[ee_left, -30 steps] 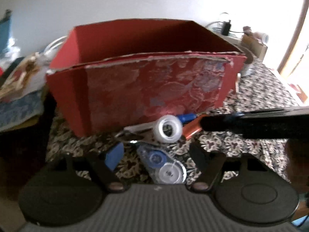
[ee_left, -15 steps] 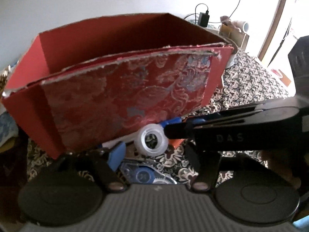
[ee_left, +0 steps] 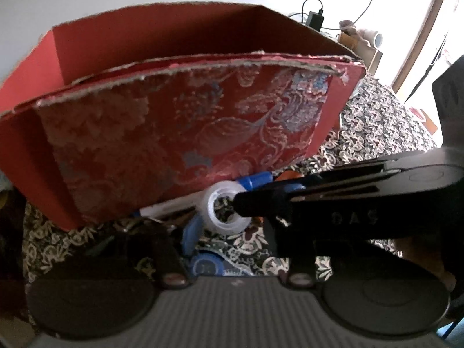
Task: Organize rigid objects
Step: 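Close the right gripper on the clear tape roll, then carry the tape roll with the right gripper over the red box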
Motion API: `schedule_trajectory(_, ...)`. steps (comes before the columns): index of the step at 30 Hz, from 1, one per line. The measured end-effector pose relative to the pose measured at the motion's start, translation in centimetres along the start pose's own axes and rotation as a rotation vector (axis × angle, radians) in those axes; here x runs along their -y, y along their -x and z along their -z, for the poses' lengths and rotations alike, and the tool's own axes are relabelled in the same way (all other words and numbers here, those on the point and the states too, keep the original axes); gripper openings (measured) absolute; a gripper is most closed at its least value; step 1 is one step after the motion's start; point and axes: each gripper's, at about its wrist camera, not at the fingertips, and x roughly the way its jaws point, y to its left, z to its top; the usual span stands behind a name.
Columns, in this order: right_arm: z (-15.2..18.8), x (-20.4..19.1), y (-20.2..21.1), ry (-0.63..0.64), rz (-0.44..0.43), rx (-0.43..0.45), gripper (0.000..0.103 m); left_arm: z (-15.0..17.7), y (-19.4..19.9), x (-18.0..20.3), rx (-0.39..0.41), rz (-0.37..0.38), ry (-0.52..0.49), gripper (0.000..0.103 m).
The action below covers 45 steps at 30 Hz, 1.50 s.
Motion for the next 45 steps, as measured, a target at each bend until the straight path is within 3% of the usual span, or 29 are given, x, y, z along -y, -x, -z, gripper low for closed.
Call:
schedule_trajectory(3, -0.3, -0.1, -0.6, 0.02, -0.012, -0.015, 0.009, 0.0, -0.3, -0.1, -0.008, -0.014, 0.009, 0.026)
schedule_trajectory(7, -0.5, -0.5, -0.9, 0.044, 0.006, -0.012, 0.0, 0.1, -0.2, -0.2, -0.006, -0.02, 0.016, 0.024)
schedule_trajectory(9, -0.5, -0.3, -0.7, 0.036, 0.016, -0.007, 0.0, 0.0, 0.0, -0.1, -0.004, -0.019, 0.011, 0.013)
schedule_trajectory(16, 0.1, 0.9, 2.8, 0.02, 0.029, -0.002, 0.0, -0.4, 2.4, 1.8, 0.016, 0.06, -0.054, 0.011)
schedule_trajectory(22, -0.8, 1.3, 9.7, 0.039, 0.066, 0.097, 0.0, -3.0, 7.0, 4.4, 0.146, 0.167, -0.121, 0.009)
schedule_trajectory(26, -3.2, 0.0, 13.6, 0.085, 0.063, 0.219, 0.0, -6.3, 10.5, 4.4, 0.273, 0.205, -0.129, 0.009)
schedule_trajectory(28, -5.0, -0.9, 14.5, 0.129, 0.07, 0.28, 0.0, -8.1, 11.8, 4.0, 0.332, 0.203, -0.114, 0.009)
schedule_trajectory(31, -8.1, -2.2, 13.4, 0.169, 0.041, 0.299, 0.0, -10.3, 12.6, 2.6, 0.38, 0.153, -0.092, 0.009)
schedule_trajectory(33, -9.8, -3.6, 11.5, 0.195, 0.013, 0.266, 0.0, -11.3, 12.2, 1.4, 0.382, 0.101, -0.07, 0.009)
schedule_trajectory(36, -11.7, -5.7, 7.4, 0.204, -0.017, 0.151, 0.0, -11.9, 10.4, -1.4, 0.323, 0.038, -0.007, 0.009)
schedule_trajectory(41, -13.4, -4.8, 0.0, 0.168, -0.063, -0.085, 0.0, -11.4, 6.1, -5.7, 0.174, -0.026, 0.12, 0.007)
schedule_trajectory(45, -13.5, -4.9, -3.0, 0.144, -0.081, -0.173, 0.0, -11.2, 3.9, -8.2, 0.104, -0.06, 0.193, 0.005)
